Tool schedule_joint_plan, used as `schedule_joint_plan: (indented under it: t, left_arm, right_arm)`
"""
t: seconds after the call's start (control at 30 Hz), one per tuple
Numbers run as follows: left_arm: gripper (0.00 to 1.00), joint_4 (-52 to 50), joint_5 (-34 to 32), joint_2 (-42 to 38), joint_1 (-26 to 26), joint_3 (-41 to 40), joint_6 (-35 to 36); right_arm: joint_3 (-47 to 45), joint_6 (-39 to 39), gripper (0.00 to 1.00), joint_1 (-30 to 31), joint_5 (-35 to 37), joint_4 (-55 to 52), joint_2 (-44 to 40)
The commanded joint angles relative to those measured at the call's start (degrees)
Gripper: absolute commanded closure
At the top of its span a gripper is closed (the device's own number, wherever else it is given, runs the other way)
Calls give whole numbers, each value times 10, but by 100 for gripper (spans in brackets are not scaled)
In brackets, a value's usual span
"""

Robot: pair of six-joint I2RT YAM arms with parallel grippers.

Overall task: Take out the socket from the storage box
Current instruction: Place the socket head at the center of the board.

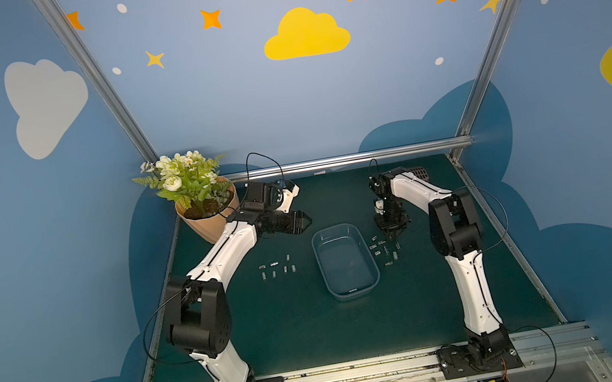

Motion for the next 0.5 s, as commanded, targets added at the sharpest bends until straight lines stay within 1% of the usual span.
schedule_joint_plan:
  t: [0.0,0.23,0.47]
  left_arm:
    - [41,-21,7,-2,-8,22,18]
    - [40,-63,12,18,-37,57,47]
    - [41,-102,41,35,-62,79,56]
  right_arm:
    - [26,-5,65,-4,8,-21,-21]
    - [65,-13,64,-4,11,-36,-51]
    - [101,-30,63,-14,8,-45,-80]
